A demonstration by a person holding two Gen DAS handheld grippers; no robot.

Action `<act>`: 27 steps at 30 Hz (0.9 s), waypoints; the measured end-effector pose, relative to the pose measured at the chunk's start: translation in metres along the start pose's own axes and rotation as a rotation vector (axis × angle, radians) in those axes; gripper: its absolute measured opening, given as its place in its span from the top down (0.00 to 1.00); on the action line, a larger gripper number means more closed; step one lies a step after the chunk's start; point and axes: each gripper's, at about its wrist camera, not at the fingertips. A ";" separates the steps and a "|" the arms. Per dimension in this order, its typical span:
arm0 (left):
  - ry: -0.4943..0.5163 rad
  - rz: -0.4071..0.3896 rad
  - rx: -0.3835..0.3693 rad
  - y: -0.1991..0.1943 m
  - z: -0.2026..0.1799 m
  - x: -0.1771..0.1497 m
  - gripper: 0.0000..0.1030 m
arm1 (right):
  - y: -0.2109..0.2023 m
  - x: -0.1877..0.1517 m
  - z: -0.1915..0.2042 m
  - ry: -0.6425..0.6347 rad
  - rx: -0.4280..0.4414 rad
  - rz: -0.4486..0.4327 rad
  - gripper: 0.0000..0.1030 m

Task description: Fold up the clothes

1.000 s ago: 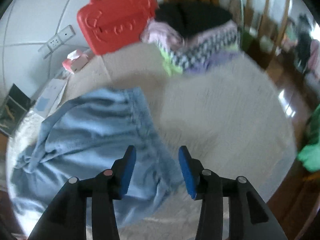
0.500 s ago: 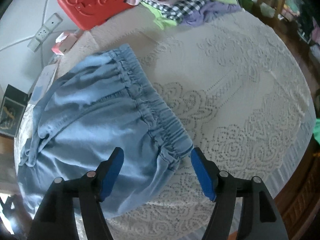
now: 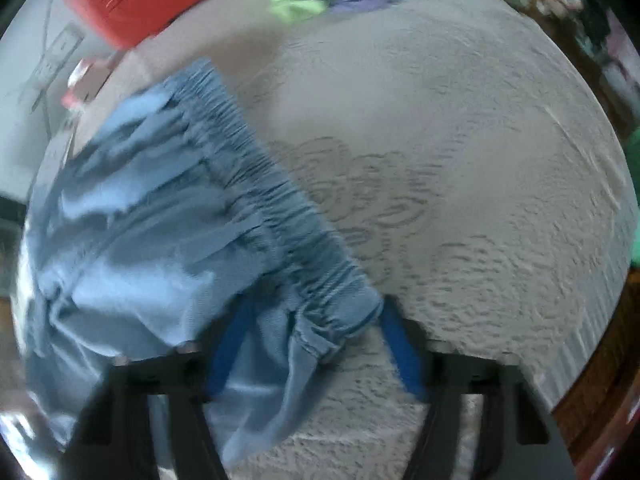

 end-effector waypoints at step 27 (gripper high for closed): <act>0.163 -0.189 -0.134 -0.076 -0.036 0.045 0.23 | -0.051 0.041 0.022 -0.130 0.056 -0.097 0.57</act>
Point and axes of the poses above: each gripper's, at about its wrist camera, not at the fingertips, and y roughly the way its jaws point, z to its left, x to its top, and after that the axes turned 1 degree about -z, right-handed
